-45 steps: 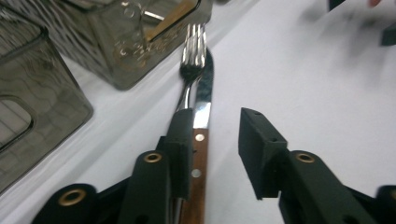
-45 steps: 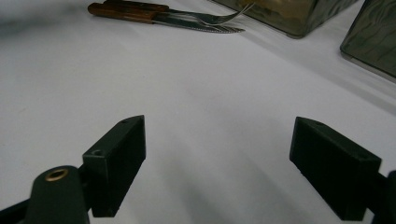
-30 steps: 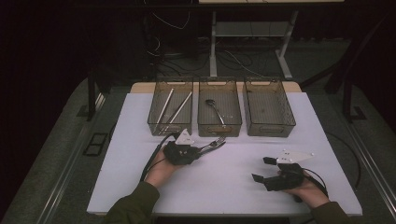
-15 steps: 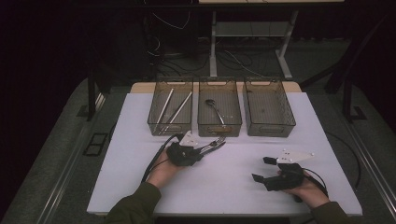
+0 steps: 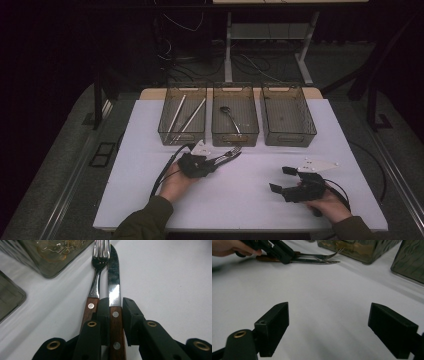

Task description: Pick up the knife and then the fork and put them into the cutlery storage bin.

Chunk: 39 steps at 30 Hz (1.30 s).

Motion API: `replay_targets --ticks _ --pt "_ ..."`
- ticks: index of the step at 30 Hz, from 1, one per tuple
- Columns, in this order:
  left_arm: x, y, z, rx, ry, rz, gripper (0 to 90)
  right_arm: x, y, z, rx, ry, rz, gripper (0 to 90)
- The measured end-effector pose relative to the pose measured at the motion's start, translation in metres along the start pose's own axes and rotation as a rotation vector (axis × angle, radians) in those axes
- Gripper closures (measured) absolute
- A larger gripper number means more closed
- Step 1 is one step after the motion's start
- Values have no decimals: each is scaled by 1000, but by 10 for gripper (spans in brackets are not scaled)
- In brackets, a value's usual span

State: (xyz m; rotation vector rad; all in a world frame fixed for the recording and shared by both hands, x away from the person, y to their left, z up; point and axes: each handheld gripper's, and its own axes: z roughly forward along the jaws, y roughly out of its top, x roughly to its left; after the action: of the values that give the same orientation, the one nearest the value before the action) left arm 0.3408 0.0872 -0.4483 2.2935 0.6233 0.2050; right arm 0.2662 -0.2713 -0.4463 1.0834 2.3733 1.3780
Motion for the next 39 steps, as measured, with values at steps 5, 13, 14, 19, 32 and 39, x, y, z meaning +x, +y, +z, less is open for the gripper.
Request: replay_targets --ticks 5,13,14,19,32,39 --pt "-11 5 -4 -34 -31 15 767 -1 2 0 0 0 13 171" --pt "-27 18 -18 -132 -25 0 767 6 16 -2 5 60 36 179" --pt "-29 19 -19 -142 -21 -8 767 6 19 -1 -7 87 68 180" --pt "-37 26 -21 -184 -8 -27 766 10 31 10 -35 112 127 310" --pt "-55 36 -19 -245 -13 -6 766 12 51 43 -73 224 251 460" --pt "-64 39 -16 -251 -21 13 766 12 57 53 -96 264 300 520"
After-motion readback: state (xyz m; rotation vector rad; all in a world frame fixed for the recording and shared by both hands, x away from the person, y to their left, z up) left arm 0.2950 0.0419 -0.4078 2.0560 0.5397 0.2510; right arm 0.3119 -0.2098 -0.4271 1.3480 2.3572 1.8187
